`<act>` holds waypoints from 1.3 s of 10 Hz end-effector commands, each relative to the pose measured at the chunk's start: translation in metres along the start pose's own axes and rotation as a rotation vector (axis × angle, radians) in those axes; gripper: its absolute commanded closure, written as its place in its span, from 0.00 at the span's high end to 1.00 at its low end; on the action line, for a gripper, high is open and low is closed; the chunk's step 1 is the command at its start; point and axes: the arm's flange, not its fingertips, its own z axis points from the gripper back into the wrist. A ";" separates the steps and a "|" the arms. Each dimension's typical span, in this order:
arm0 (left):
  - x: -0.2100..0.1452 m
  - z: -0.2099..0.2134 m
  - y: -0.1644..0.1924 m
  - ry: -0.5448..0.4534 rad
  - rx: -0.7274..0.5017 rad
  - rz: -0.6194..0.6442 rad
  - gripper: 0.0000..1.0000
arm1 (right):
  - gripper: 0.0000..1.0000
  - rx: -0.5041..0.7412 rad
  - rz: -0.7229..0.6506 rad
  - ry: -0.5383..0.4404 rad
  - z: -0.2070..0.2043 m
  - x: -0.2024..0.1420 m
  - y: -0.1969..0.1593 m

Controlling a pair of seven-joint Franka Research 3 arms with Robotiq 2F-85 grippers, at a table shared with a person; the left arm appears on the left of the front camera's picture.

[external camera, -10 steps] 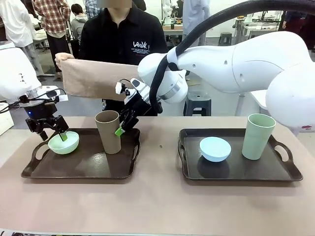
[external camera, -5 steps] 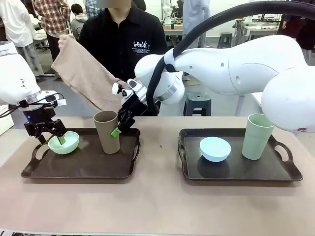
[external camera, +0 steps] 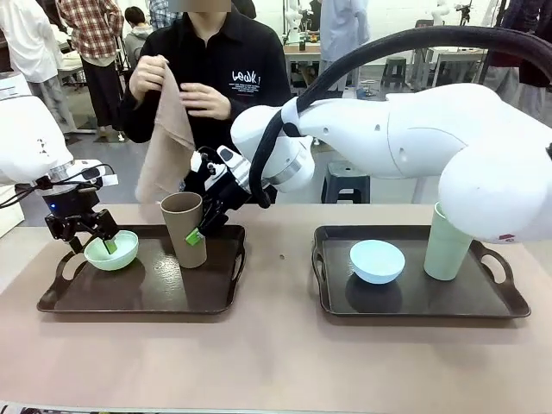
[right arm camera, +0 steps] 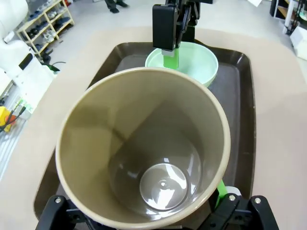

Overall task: Set up a tray with a mat and arrange the tableware.
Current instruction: Pick up the Picnic Bowl and Reusable plastic cup from the Handle tray in front of the human's position and hold them in the air.

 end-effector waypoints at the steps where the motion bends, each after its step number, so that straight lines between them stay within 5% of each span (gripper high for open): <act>1: 0.005 -0.001 0.001 -0.033 -0.011 0.017 1.00 | 1.00 0.018 0.013 -0.064 -0.005 0.007 -0.012; 4: 0.006 -0.003 0.001 -0.022 0.008 0.024 1.00 | 1.00 0.037 0.091 -0.145 -0.011 0.004 -0.013; 5: 0.005 -0.005 0.002 -0.017 0.018 0.016 0.69 | 0.52 0.054 0.129 -0.148 -0.013 0.003 -0.013; 6: 0.005 -0.005 0.002 -0.012 0.022 0.013 0.58 | 0.40 0.062 0.129 -0.143 -0.014 0.003 -0.012; 7: 0.006 -0.005 0.002 -0.009 0.021 0.014 0.26 | 0.00 0.067 0.133 -0.138 -0.014 0.004 -0.012; 9: 0.006 -0.005 0.002 -0.010 0.022 0.019 0.00 | 0.00 0.070 0.137 -0.126 -0.014 0.004 -0.012; 10: 0.006 -0.004 0.002 -0.011 0.025 0.020 0.00 | 0.26 0.068 0.135 -0.125 -0.014 0.003 -0.013; 11: 0.006 -0.003 0.001 -0.010 0.026 0.027 0.00 | 0.26 0.068 0.134 -0.124 -0.013 0.003 -0.013; 12: 0.006 -0.001 0.002 -0.008 0.029 0.032 0.12 | 0.00 0.067 0.136 -0.123 -0.013 0.003 -0.013; 13: 0.005 0.000 0.002 -0.003 0.040 0.040 0.03 | 0.25 0.070 0.133 -0.118 -0.012 0.003 -0.013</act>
